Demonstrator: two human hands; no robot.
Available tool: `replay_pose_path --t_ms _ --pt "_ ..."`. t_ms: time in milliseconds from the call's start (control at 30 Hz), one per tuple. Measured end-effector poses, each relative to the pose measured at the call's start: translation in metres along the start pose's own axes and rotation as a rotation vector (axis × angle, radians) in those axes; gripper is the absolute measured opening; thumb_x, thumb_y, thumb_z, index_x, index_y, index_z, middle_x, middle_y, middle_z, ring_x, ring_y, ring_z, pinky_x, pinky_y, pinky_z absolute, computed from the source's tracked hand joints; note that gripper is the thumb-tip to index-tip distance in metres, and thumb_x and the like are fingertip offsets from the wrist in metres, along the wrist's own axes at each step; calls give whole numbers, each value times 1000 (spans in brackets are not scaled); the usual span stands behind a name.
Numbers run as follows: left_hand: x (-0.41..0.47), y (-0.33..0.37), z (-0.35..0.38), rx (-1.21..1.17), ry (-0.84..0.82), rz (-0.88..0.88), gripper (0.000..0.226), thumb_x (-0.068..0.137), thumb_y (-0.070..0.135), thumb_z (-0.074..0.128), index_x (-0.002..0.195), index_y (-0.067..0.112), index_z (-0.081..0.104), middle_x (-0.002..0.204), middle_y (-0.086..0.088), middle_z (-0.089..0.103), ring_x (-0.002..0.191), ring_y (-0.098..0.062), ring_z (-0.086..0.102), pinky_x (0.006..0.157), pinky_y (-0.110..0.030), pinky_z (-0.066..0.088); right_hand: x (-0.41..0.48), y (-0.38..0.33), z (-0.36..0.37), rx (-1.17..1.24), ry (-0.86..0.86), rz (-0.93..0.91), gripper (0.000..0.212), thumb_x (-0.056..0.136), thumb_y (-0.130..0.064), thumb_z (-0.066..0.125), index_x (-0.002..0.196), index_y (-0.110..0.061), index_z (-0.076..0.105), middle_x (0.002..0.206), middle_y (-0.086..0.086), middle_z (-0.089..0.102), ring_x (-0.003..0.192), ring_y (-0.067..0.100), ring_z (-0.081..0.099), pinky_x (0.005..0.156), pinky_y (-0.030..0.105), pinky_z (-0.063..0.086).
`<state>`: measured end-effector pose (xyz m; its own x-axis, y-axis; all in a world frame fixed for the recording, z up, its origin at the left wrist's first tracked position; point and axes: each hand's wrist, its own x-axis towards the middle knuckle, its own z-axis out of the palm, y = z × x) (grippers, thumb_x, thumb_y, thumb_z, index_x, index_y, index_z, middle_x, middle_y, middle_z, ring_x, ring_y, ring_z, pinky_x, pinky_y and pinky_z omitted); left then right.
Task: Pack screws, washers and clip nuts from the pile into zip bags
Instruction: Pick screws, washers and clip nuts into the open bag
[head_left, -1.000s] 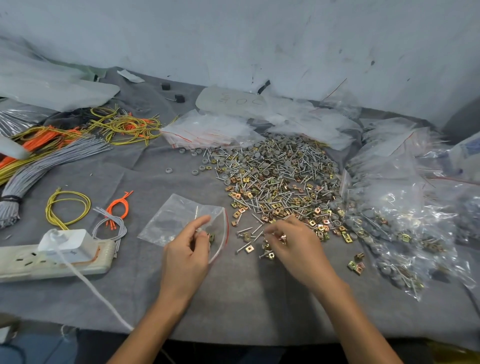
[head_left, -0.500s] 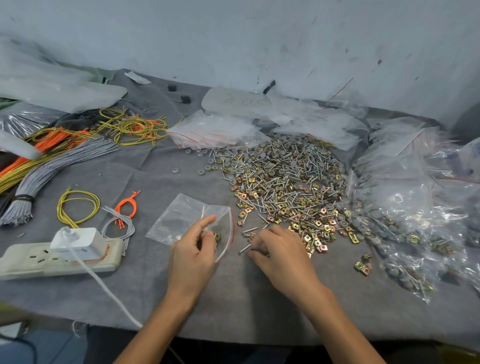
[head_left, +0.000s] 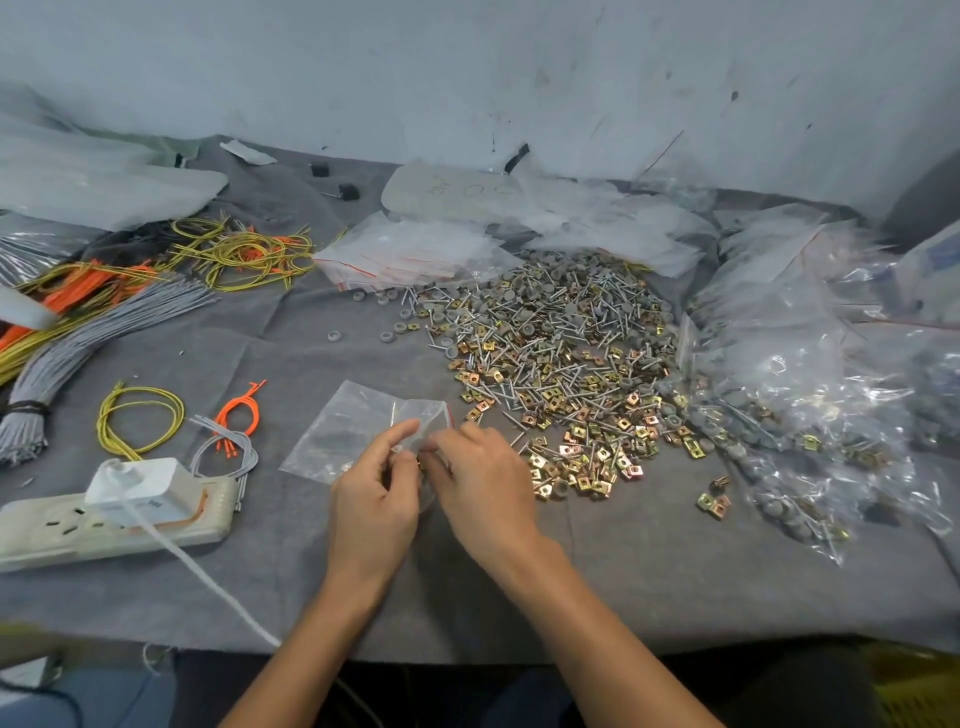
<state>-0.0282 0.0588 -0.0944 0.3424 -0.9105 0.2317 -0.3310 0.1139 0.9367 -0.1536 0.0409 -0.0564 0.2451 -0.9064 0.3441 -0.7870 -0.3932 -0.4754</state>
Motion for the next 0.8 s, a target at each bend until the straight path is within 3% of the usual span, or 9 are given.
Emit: replay_pose_path --t_ms 167,333,467,533,667,800 --pt "-1 1 0 -17 5 7 34 89 42 47 116 51 64 64 6 63 57 -17 56 61 -40 52 -3 9 -15 70 -79 -54 24 102 -32 52 117 -28 71 99 1 71 94 28 65 78 41 53" --pt "-2 5 0 -40 8 16 32 87 43 48 112 56 64 67 -2 64 60 -25 58 60 -40 50 4 50 -52 75 -89 36 10 95 -27 65 100 -29 73 91 -15 59 83 11 59 78 33 49" --pt "-3 7 0 -48 17 6 31 89 42 48 111 57 64 68 -4 65 66 -26 63 61 -38 50 8 75 -73 -180 -351 58 11 97 -35 61 101 -31 71 97 -10 55 98 16 57 79 36 48" --pt "-3 9 -1 -26 21 -1 30 91 38 48 110 53 65 68 1 66 68 -23 66 64 -37 50 6 78 -75 -213 -434 46 11 96 -35 61 101 -32 71 102 -11 56 101 15 57 80 35 48" --pt "-8 15 0 53 26 46 32 92 29 49 115 39 69 69 13 65 62 -14 61 64 -37 50 2 80 -74 -211 -432 60 9 97 -31 61 102 -32 68 103 -12 54 101 14 58 80 33 47" --pt "-11 21 0 195 52 142 35 91 22 54 121 22 71 74 12 67 63 -10 56 66 -34 48 3 82 -74 -169 -470 75 6 95 -27 61 94 -32 62 100 -15 49 92 12 55 78 32 45"
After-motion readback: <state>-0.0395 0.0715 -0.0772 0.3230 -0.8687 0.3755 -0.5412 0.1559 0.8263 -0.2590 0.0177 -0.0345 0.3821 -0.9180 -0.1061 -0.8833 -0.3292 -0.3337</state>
